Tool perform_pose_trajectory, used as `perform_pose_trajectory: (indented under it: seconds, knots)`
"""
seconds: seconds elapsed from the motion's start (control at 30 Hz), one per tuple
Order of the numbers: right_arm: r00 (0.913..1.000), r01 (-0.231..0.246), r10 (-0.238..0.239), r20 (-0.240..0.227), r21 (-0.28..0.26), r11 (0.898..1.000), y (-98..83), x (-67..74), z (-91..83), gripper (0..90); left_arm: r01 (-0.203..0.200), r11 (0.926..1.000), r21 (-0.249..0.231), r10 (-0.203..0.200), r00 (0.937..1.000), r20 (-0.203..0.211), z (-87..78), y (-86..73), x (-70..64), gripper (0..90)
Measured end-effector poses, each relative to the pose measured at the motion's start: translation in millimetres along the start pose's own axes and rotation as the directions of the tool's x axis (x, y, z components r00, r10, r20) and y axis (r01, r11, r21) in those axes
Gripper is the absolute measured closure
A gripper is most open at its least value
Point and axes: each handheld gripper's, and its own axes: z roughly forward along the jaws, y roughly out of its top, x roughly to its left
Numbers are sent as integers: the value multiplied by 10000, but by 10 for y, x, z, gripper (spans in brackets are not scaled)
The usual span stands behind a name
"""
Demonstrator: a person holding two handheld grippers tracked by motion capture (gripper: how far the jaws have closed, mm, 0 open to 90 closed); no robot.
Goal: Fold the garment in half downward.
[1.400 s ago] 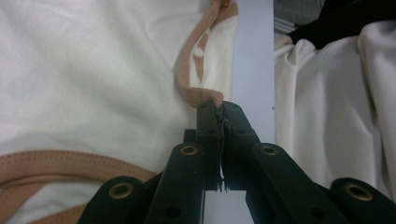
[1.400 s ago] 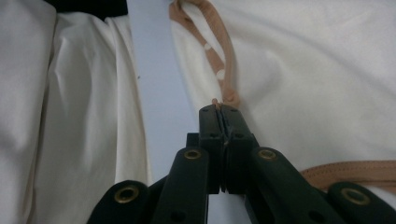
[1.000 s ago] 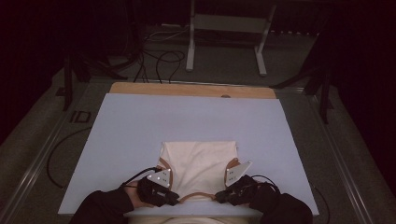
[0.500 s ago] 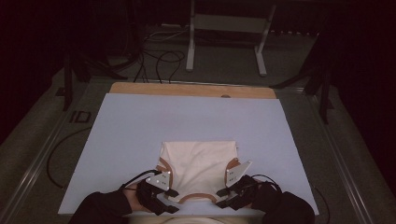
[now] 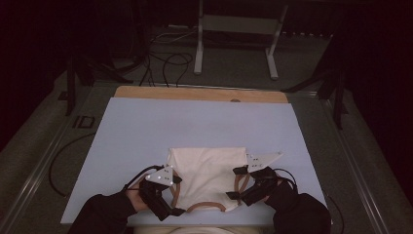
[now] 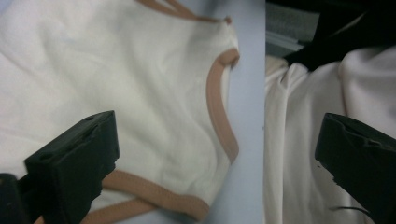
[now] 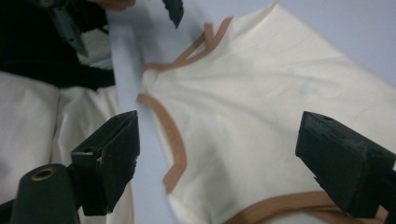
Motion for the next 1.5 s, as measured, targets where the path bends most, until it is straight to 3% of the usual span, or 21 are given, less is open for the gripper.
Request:
perform_pose_trajectory:
  seconds: [0.07, 0.33, 0.77, 1.1, 1.2, 1.5]
  knots:
    - [10000, 58, -58, 39, -11, 10000, 19, -7, 9, 103, -16, 9999, -145, 14, 9999, -145, -24, 24, 22, 3]
    - [9977, 43, 24, 673, -984, 9951, 127, -124, -46, 98, 17, 9978, -665, -60, 9978, -657, -154, 109, 143, 3]
    - [9913, 166, -6, 1318, -1204, 9926, 296, -321, -84, 98, 77, 9958, -914, -205, 9900, -1398, -304, 206, 353, 3]
    - [9834, 82, 111, 1813, -1055, 9944, 330, -530, -42, 101, 335, 9945, -996, -535, 9772, -2055, -375, 222, 616, 4]
    - [9817, 41, 158, 1898, -1040, 9946, 333, -567, -41, 101, 456, 9936, -1032, -664, 9758, -2085, -376, 214, 663, 4]
    - [9717, -174, 399, 2329, -978, 9950, 323, -725, -39, 101, 899, 9896, -1126, -1166, 9590, -2582, -368, 182, 873, 4]
